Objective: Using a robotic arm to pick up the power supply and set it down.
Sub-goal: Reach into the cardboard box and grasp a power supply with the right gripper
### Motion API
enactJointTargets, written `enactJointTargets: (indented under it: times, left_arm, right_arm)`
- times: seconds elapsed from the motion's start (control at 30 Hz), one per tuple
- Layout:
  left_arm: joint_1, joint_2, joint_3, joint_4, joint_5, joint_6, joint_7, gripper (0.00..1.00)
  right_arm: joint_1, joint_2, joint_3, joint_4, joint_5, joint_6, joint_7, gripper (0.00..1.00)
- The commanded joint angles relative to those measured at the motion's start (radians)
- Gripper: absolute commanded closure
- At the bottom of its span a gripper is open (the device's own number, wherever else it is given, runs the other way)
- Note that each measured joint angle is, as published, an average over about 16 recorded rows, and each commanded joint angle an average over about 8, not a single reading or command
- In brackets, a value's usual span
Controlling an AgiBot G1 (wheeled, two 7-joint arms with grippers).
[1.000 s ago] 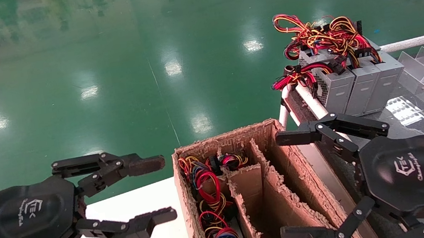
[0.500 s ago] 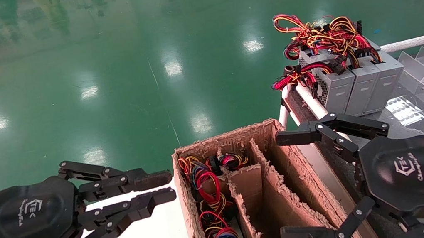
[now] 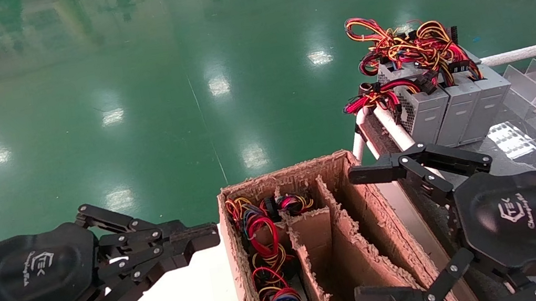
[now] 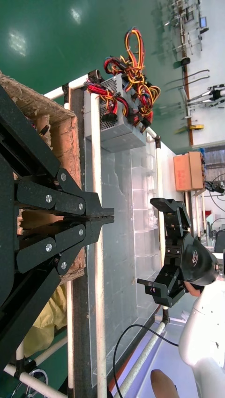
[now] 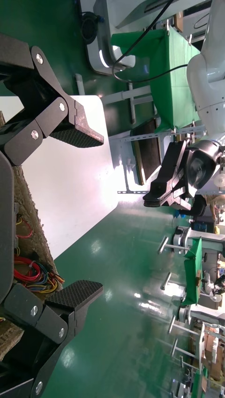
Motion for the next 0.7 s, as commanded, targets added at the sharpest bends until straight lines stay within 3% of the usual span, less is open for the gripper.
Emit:
enactJointTargets:
  times: [0.03, 0.43, 0.7]
  left_arm:
    - [0.0, 0.0, 0.0, 0.0, 0.0, 0.0, 0.0, 0.0]
    - [0.0, 0.0, 0.0, 0.0, 0.0, 0.0, 0.0, 0.0]
    - [0.0, 0.0, 0.0, 0.0, 0.0, 0.0, 0.0, 0.0]
  right_arm:
    - [0.0, 0.0, 0.0, 0.0, 0.0, 0.0, 0.0, 0.0]
    - [0.006, 0.005, -0.017, -0.004, -0.05, 0.03, 0.015, 0.0]
    - [0.074, -0.045, -0.116, 0.042, -0.258, 0.096, 0.087, 0.0]
